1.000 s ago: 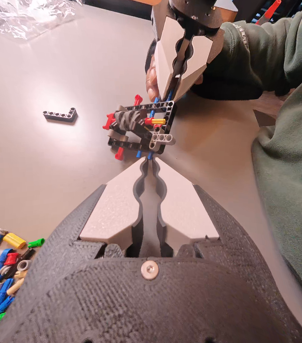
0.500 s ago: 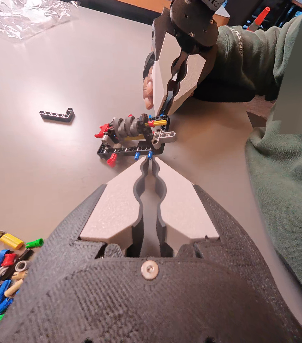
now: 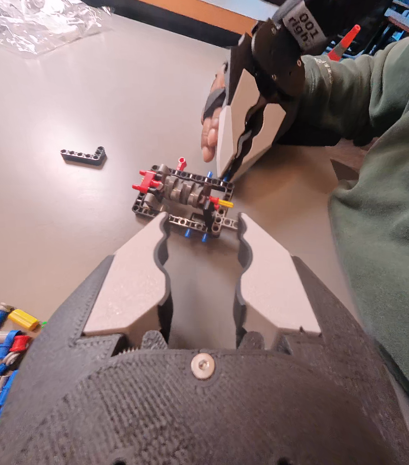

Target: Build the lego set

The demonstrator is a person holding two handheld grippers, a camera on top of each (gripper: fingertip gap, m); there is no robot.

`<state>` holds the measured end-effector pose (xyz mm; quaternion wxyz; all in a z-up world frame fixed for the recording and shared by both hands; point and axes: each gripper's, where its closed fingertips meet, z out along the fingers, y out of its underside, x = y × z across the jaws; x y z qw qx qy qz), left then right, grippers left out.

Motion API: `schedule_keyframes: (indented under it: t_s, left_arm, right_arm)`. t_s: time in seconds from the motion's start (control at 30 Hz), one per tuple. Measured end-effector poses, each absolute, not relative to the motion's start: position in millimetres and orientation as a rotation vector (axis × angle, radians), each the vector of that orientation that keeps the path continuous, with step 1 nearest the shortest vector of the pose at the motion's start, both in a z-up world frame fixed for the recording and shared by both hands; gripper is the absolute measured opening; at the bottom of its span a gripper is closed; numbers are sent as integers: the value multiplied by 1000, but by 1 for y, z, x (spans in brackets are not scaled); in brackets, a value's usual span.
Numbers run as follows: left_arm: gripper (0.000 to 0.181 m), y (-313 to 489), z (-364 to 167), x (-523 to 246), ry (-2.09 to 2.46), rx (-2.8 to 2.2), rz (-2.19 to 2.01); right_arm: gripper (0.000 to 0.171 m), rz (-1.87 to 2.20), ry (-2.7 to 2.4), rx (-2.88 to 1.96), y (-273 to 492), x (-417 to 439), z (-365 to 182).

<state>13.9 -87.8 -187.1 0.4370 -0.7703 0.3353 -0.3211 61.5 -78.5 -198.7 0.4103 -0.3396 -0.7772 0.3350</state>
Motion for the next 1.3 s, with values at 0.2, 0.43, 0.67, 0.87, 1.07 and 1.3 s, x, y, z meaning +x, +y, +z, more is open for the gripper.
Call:
schedule_keyframes:
  t_s: [0.2, 0.43, 0.67, 0.87, 1.07, 1.3]
  left_arm:
    - [114, -90, -220, 15, 1008, -2051, -697]
    - [124, -97, -232, 27, 1212, -2047, -686]
    - [99, -108, -229, 38, 1299, -2007, -731]
    - [98, -98, -229, 28, 1263, -1983, -520]
    - [81, -90, -218, 20, 1266, -1837, -272]
    - [82, -87, -221, 19, 1246, -1865, -305]
  right_arm:
    - [3, 878, -1970, -787, -94, 60, -196]
    - [3, 965, -1959, -718, -114, 63, -183]
    - [3, 986, -1986, -714, -120, 67, -183]
    - [8, 891, -2021, -791, -112, 66, -193]
    - [24, 1025, -1944, -1079, -87, 65, -189]
    - [14, 933, -1990, -1266, -75, 54, -207]
